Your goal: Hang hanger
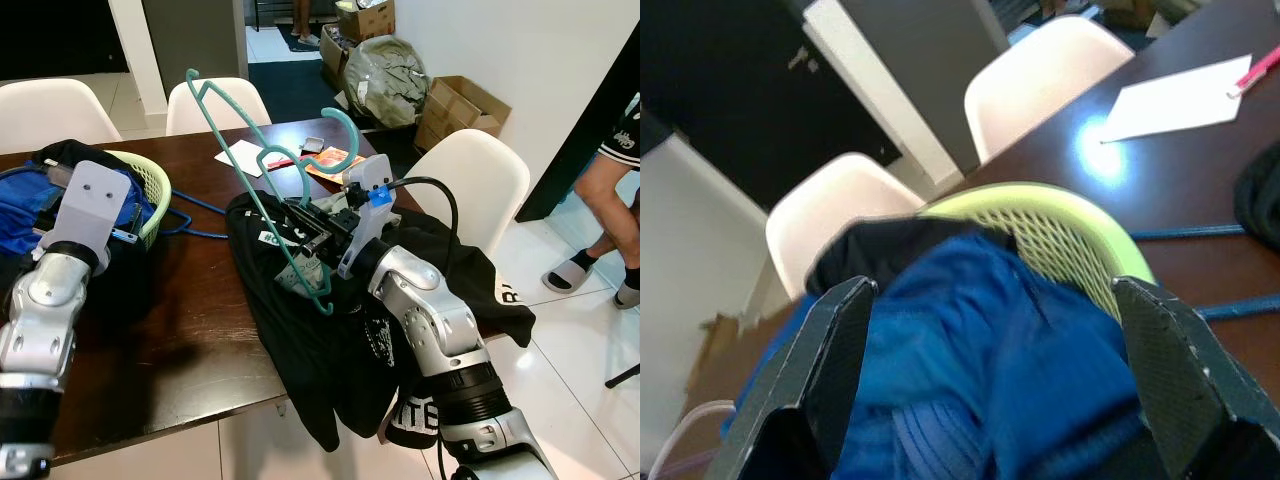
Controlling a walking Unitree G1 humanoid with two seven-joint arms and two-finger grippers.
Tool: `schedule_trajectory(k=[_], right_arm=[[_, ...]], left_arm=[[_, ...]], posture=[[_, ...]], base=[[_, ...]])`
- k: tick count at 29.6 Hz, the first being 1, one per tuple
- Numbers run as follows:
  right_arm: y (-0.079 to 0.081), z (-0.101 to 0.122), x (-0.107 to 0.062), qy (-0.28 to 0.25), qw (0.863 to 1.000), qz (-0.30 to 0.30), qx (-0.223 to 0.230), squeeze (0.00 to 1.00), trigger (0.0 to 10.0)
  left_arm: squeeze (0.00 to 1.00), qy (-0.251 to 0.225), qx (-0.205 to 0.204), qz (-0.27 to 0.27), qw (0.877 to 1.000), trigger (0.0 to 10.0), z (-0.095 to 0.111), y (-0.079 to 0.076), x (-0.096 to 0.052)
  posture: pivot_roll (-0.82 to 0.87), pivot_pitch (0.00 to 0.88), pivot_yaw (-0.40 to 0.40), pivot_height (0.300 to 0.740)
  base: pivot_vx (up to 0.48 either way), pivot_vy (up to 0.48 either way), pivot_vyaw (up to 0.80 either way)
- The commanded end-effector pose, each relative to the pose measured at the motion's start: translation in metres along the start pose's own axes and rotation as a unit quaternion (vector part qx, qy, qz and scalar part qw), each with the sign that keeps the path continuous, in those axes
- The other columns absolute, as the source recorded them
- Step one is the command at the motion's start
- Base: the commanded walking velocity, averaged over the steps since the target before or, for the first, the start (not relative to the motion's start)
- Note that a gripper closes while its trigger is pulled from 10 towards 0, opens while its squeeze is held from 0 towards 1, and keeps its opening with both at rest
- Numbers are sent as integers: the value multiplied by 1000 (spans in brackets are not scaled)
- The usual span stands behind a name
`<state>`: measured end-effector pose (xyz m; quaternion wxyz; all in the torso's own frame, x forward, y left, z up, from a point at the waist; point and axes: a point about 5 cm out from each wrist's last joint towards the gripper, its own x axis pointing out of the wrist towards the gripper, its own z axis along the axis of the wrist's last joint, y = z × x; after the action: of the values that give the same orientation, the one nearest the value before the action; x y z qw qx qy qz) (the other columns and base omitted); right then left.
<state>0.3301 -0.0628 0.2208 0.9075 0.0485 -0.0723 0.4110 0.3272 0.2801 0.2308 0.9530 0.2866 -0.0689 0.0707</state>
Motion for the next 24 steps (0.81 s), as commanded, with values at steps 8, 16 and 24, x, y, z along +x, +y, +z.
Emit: schedule_trajectory(k=[8,16,24], right_arm=[[-3,3,-10,11,1000,-4,-8,0,10000],[-6,4,-13,19,1000,-6,-12,0,10000],[-7,5,-14,26,1000,-4,-14,0,10000]], left_arm=[[0,-12,-3,-81,997,10000,-5,-17,13],[0,27,16,-85,996,10000,-22,-24,12],[0,57,24,-37,997,10000,-27,-17,8]], posture=[[-35,151,-31,740],[-44,157,-39,740],[-36,158,-42,740]], base=[[0,0,0],[0,0,0],[0,0,0]])
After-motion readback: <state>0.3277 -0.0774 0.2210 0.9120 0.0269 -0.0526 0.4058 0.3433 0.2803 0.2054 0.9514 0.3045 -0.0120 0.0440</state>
